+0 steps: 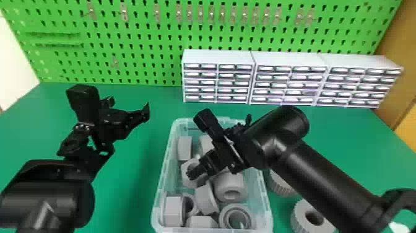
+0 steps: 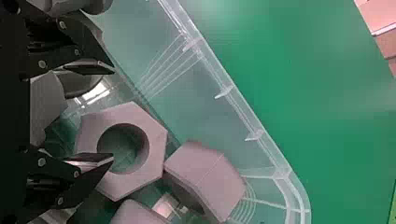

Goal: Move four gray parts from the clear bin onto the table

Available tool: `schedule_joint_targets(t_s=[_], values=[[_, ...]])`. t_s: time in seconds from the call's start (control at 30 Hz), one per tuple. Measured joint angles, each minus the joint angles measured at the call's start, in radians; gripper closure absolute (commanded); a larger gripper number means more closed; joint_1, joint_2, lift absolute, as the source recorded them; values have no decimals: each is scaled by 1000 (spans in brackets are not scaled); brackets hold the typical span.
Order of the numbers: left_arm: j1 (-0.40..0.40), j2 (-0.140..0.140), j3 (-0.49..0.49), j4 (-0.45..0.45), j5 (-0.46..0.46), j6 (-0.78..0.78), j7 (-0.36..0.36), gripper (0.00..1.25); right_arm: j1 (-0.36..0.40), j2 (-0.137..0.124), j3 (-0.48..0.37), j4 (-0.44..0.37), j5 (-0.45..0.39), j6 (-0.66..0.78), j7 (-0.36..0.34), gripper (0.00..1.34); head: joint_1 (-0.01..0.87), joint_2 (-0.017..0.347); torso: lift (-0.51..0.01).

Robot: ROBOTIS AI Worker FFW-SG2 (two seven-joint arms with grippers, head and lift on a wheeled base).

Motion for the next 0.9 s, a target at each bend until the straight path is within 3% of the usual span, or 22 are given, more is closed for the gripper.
schedule_joint_targets(t_s=[0.9], values=[[1, 4, -2, 0, 0, 0, 1, 136, 1, 17, 80, 91, 20, -200, 1, 527, 678, 34, -50]])
